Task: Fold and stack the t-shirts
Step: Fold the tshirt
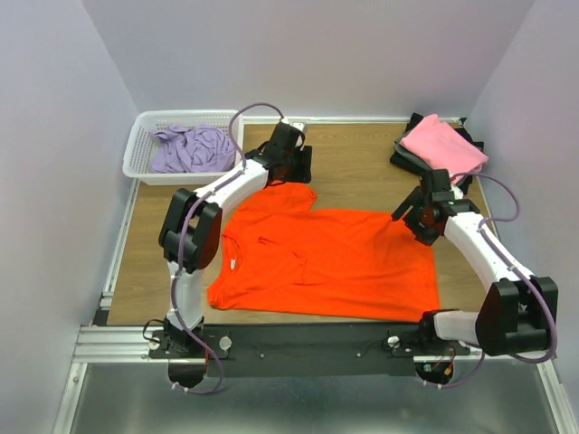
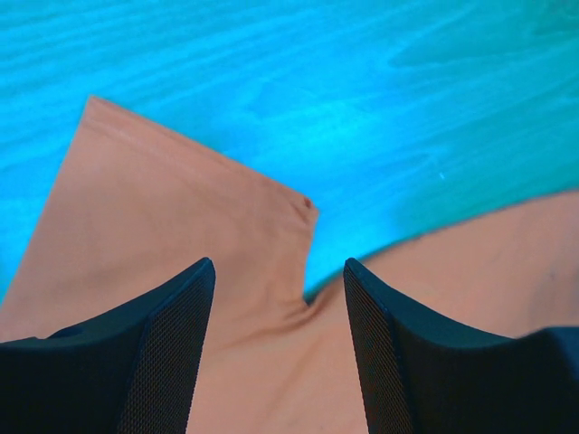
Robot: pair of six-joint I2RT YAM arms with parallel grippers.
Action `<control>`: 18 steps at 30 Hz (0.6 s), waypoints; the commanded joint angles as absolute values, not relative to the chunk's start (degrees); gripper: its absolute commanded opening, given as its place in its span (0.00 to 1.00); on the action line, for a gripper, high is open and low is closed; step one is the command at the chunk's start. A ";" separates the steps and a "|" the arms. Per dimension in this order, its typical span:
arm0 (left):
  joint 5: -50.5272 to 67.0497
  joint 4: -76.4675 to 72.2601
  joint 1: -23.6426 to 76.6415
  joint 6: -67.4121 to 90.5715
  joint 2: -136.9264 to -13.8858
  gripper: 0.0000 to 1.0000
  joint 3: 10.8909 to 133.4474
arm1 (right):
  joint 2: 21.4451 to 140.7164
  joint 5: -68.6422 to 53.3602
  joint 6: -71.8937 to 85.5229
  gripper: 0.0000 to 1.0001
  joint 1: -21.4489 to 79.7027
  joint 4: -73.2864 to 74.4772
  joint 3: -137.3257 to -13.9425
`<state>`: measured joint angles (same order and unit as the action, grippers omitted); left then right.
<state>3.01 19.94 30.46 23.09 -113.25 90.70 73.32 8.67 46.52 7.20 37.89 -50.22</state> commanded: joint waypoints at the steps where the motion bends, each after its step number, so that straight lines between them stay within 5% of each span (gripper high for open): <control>1: -1.58 24.96 29.27 21.01 -116.71 0.66 98.59 | 73.47 9.14 39.84 0.83 -0.67 39.55 -52.38; 18: -0.26 28.65 25.66 24.87 -128.84 0.66 109.60 | 90.70 2.82 28.57 0.63 -16.79 29.27 -57.74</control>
